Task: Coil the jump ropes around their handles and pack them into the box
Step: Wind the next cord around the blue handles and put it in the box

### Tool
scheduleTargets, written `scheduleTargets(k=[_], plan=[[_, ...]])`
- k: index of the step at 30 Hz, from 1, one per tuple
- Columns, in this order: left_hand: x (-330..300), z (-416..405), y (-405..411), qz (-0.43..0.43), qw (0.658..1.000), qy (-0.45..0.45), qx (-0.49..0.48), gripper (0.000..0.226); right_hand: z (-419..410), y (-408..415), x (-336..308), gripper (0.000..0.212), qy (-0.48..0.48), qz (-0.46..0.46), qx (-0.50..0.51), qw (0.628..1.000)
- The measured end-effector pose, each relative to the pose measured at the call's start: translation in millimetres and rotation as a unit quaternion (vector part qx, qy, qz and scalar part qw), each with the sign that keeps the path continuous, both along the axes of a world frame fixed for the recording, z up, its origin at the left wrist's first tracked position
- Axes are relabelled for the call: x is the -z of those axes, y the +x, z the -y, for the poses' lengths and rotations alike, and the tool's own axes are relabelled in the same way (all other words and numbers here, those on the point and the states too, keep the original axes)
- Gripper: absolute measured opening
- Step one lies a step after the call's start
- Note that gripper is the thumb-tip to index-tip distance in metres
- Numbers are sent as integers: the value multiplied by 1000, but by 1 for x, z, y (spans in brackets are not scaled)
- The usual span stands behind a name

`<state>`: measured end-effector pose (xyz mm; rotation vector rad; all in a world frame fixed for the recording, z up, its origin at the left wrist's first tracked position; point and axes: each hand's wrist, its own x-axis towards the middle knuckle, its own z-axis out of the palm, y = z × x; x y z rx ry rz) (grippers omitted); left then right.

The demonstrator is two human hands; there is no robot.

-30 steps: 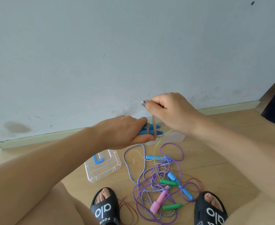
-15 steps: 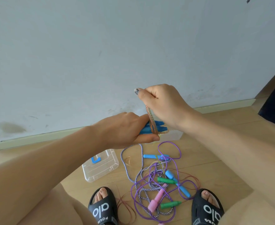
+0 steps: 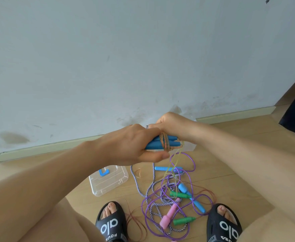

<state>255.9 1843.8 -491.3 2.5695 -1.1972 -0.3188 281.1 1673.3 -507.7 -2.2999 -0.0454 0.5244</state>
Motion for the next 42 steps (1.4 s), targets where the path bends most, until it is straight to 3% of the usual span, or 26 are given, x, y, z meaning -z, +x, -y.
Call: scheduleTargets(k=[3,6,10,13,16,20,23,27,31,36,39,42], plan=[[4,1,-2,13,1000,-19,-8,22,-4,-5,8,46,34,-14,14,999],[2,2,-2,-1,994,-98,-37,11,-1,-13,13,37,132,-29,32,990],[-4,7,5,-53,960,-203,-185,23,-10,-26,12,40,250,-109,111,956],[2,8,20,-91,936,-200,-273,25,-13,-31,13,42,227,-113,128,959],[12,3,32,-77,941,-133,-302,21,-8,-32,16,48,153,-57,134,977],[26,-6,40,-17,960,-30,-279,15,-5,-36,13,56,5,79,71,994],[33,-6,41,22,966,49,-252,15,-7,-47,8,56,-83,175,-3,981],[34,-6,40,74,970,131,-191,13,2,-46,-10,56,-140,285,-40,948],[31,5,30,105,975,160,-108,17,7,-35,-23,58,-127,343,-38,930],[17,19,11,127,982,133,-35,15,19,-11,-20,60,-55,304,-34,951],[11,23,-2,132,987,90,-6,18,21,-5,-18,59,47,205,-73,975],[3,20,-7,115,993,0,-8,13,22,-4,-16,59,132,121,-43,983]])
